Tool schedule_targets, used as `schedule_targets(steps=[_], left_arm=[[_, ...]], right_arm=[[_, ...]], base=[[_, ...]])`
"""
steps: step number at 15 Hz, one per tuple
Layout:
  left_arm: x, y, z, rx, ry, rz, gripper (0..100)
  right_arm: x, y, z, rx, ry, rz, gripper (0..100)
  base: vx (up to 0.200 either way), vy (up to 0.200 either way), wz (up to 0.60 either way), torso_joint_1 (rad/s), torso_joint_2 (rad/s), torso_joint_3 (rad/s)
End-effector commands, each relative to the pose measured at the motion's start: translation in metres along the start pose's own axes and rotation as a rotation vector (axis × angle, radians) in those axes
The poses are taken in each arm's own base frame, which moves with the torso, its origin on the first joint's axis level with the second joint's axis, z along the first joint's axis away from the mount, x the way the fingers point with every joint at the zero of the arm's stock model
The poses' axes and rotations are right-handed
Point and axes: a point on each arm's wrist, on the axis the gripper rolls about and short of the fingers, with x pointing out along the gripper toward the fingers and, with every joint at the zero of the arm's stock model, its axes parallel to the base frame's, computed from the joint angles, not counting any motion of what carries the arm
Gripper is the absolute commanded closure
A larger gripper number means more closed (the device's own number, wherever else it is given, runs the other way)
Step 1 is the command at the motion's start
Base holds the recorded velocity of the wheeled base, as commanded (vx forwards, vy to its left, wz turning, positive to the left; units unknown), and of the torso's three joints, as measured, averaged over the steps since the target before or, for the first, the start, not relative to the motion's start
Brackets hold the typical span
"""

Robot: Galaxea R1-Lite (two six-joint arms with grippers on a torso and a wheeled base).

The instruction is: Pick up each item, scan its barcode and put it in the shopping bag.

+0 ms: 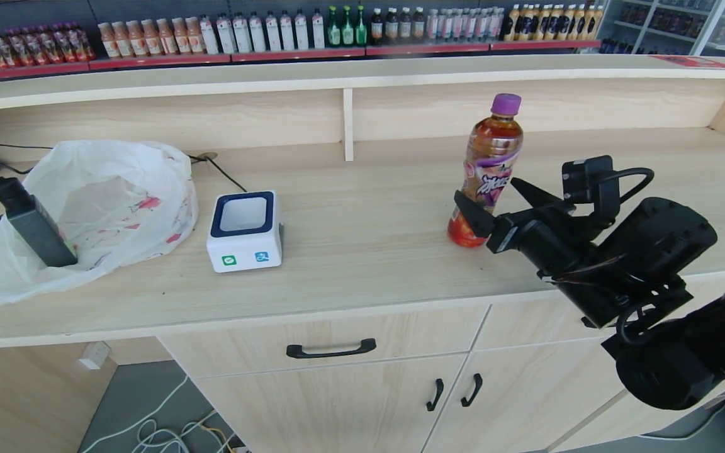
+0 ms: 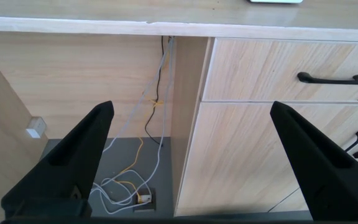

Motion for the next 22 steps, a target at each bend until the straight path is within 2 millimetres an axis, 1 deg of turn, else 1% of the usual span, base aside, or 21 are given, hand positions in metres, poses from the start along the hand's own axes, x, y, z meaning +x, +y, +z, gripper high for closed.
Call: schedule_targets(steps=[1, 8, 10, 16, 22], left_arm=[[0.0, 0.0, 0.0, 0.0, 0.0, 0.0, 0], [0.0, 0.0, 0.0, 0.0, 0.0, 0.0, 0], [0.0, 0.0, 0.0, 0.0, 0.0, 0.0, 0], [0.0, 0.0, 0.0, 0.002, 0.0, 0.0, 0], [0.0, 0.0, 0.0, 0.0, 0.0, 0.0, 0]], right_arm=[[0.007, 0.0, 0.005, 0.001, -0.018, 0.0, 0], [0.038, -0.001, 0.002, 0.001, 0.005, 0.002, 0], [0.043, -0.001, 0.002, 0.001, 0.004, 0.002, 0], [0.046, -0.001, -0.006, 0.014, 0.027, 0.003, 0], [0.048, -0.007, -0.011, 0.011, 0.036, -0.012, 0]], base=[[0.0, 0.0, 0.0, 0.0, 0.0, 0.0], [0.0, 0.0, 0.0, 0.0, 0.0, 0.0], [0.0, 0.0, 0.0, 0.0, 0.0, 0.0], [0.0, 0.0, 0.0, 0.0, 0.0, 0.0], [0.0, 0.0, 0.0, 0.0, 0.0, 0.0]])
